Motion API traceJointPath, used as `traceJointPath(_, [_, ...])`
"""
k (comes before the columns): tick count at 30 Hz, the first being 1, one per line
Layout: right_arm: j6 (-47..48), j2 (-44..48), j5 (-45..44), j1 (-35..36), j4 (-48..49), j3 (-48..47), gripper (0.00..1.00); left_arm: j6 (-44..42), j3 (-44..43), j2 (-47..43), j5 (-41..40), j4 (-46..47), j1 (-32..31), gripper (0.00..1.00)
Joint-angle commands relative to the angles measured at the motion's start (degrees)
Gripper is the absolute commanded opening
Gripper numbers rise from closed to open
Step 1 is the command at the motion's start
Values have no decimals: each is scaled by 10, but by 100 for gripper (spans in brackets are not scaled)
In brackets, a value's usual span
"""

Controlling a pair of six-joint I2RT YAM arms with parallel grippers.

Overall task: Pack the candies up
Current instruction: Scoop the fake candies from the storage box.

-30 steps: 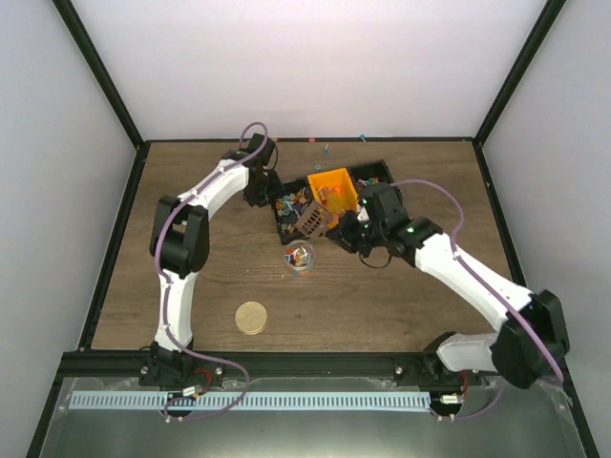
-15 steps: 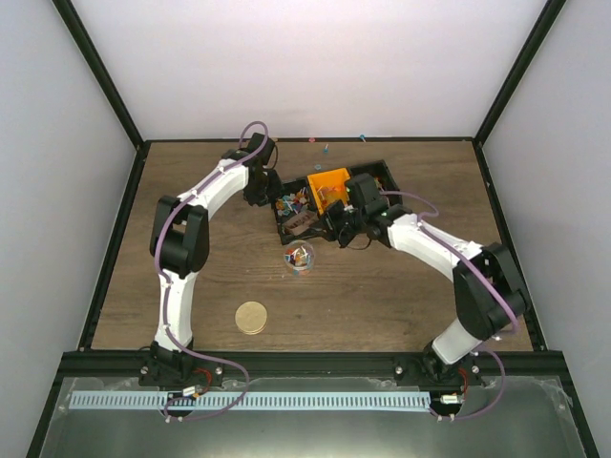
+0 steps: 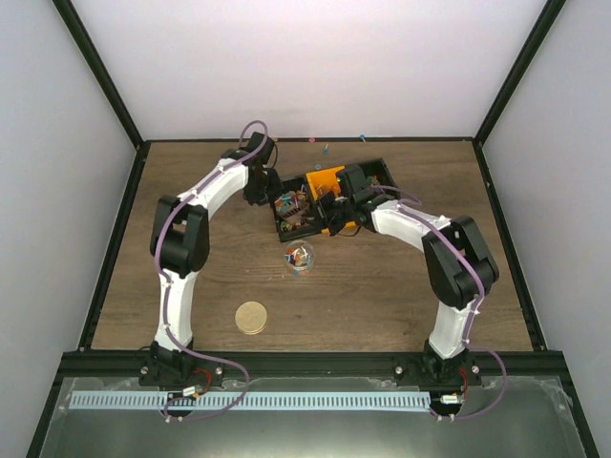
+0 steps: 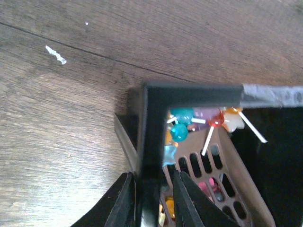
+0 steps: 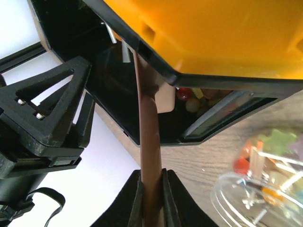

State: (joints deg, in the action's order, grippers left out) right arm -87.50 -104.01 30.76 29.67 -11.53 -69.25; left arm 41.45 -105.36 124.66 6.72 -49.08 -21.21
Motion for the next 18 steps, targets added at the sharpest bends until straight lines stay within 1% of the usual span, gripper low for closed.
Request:
traceJointPath(1, [-9, -51, 37, -10, 82, 42, 1, -12, -26, 16, 12, -9, 2, 26])
traceJointPath(8, [-1, -32, 76, -14, 447, 182, 1, -12, -32, 17, 15, -14, 4, 26])
traceJointPath(13, [-18, -54, 109, -14, 630, 248, 1, -11, -33, 22, 21, -11, 6, 25])
traceJointPath(15, [-28, -56, 114, -14, 681, 258, 1, -10, -33, 22, 22, -10, 7, 25])
traceJointPath(18, [-22, -46, 120, -14, 688, 255, 1, -9, -32, 22, 22, -9, 7, 25])
